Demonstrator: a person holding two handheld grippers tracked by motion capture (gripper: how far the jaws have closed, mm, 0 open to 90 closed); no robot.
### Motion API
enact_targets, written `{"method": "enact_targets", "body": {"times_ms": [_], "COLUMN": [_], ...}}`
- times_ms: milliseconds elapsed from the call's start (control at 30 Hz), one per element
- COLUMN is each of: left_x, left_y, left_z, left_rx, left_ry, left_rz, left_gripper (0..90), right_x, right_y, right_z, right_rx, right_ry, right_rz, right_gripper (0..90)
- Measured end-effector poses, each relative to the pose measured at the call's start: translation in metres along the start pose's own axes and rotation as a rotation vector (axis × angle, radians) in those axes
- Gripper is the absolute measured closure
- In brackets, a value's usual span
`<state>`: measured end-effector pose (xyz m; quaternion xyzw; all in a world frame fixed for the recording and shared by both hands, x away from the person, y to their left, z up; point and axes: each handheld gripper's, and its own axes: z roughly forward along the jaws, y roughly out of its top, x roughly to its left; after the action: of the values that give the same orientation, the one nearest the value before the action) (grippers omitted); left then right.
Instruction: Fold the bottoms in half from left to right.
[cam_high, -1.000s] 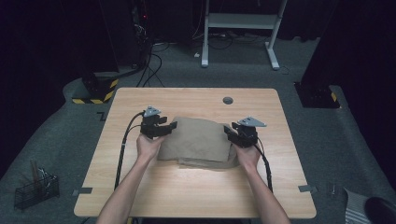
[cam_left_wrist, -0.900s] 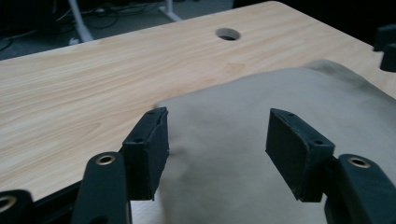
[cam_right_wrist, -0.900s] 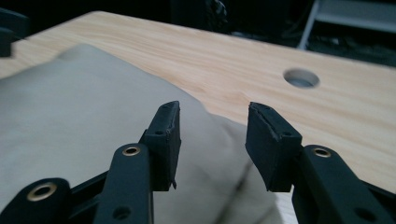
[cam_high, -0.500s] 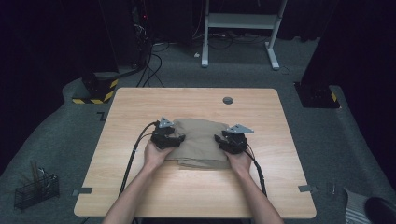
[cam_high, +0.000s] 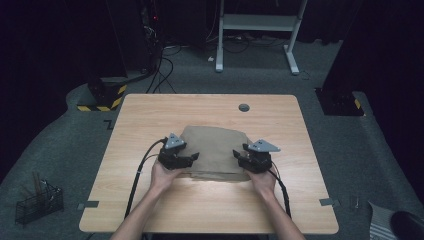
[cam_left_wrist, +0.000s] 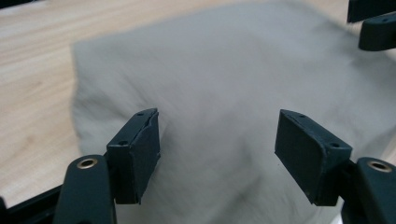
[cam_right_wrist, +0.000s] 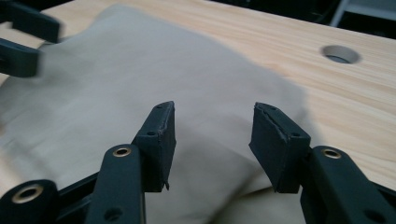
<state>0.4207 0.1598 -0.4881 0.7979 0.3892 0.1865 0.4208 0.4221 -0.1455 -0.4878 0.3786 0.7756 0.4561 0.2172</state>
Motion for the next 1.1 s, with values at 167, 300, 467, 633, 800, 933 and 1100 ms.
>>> {"method": "enact_targets", "body": {"times_ms": [167, 300, 467, 633, 800, 933, 1100], "left_x": [0.007, 0.015, 0.016, 0.027, 0.038, 0.054, 0.056], "left_y": [-0.024, -0.034, -0.017, 0.013, 0.028, 0.023, 0.029], "left_z": [0.012, 0.004, -0.014, -0.001, 0.034, 0.055, 0.04], "left_rx": [0.084, 0.086, 0.008, -0.058, -0.044, 0.001, -0.03], "left_ry": [0.068, 0.048, 0.05, 0.029, 0.022, -0.027, -0.003], "left_rz": [0.021, -0.022, 0.019, -0.022, -0.071, -0.177, -0.183], "left_gripper": [33.0, 32.2, 32.3, 31.9, 32.2, 32.8, 33.1], "right_x": [0.002, -0.019, -0.022, -0.021, -0.021, -0.033, -0.042], "right_y": [-0.02, -0.034, -0.024, 0.006, 0.018, 0.014, 0.015], "right_z": [0.013, 0.005, -0.009, -0.003, 0.031, 0.056, 0.051], "right_rx": [0.122, 0.146, 0.118, 0.018, 0.036, 0.103, 0.107], "right_ry": [-0.049, -0.029, -0.076, -0.051, -0.024, -0.021, -0.033], "right_rz": [-0.056, 0.014, -0.023, -0.006, 0.017, 0.062, 0.097], "right_gripper": [48.8, 48.3, 49.4, 53.0, 57.6, 56.7, 57.1]}}
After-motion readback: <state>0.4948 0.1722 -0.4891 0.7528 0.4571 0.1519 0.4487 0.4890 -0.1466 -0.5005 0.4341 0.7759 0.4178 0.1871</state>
